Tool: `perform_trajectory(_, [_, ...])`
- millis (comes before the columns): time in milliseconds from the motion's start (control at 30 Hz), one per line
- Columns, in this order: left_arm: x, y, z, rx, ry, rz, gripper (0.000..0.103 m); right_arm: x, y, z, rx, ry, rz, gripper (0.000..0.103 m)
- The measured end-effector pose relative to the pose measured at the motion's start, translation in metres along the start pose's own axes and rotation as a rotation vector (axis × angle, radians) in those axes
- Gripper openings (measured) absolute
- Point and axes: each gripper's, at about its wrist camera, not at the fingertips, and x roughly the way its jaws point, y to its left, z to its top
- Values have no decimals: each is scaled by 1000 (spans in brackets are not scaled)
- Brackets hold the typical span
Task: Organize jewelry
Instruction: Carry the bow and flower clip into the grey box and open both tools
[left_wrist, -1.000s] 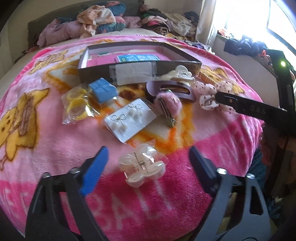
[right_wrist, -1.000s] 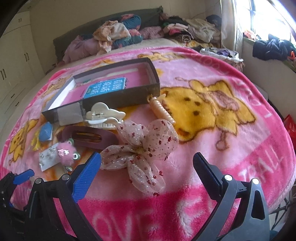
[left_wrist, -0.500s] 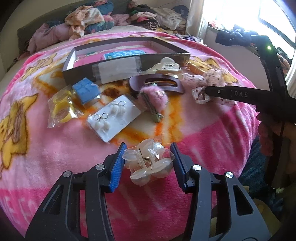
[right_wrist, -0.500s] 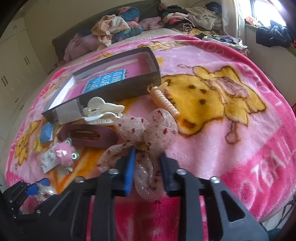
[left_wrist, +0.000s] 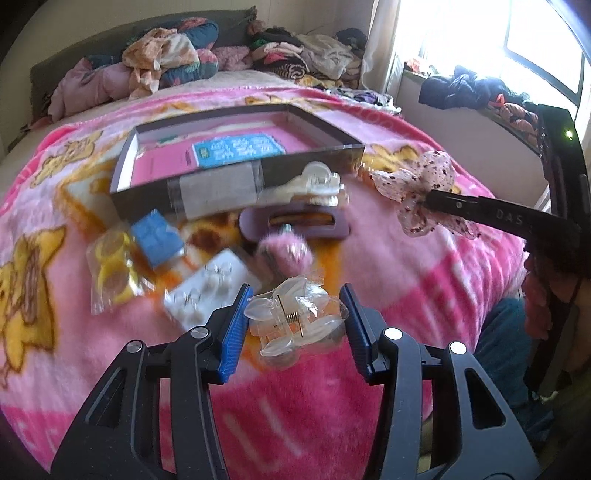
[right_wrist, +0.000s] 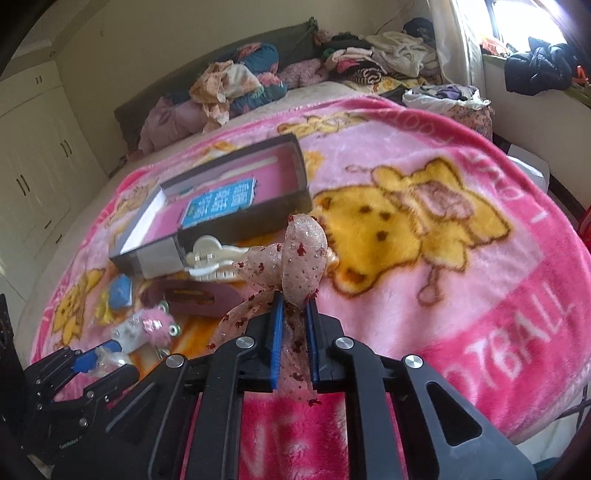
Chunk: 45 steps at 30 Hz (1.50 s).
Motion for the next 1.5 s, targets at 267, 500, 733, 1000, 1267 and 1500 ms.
perform_trajectory(267, [-2, 8, 28, -19, -69, 12, 39, -8, 7, 22, -35, -47, 6, 11])
perform_trajectory(500, [3, 26, 47, -50, -108, 53, 39, -3, 20, 40, -56, -64, 38, 11])
perform_trajectory(733, [6, 50, 63, -87, -136, 97, 39, 9, 38, 60, -96, -77, 67, 11])
perform_trajectory(1000, [13, 76, 81, -120, -157, 152, 39, 28, 50, 83, -120, -80, 84, 11])
perform_trajectory(1267, [28, 98, 100, -141, -153, 183, 39, 47, 52, 103, -116, -79, 77, 11])
perform_trajectory(1500, [41, 104, 113, -136, -152, 187, 39, 66, 48, 115, -104, -70, 60, 11])
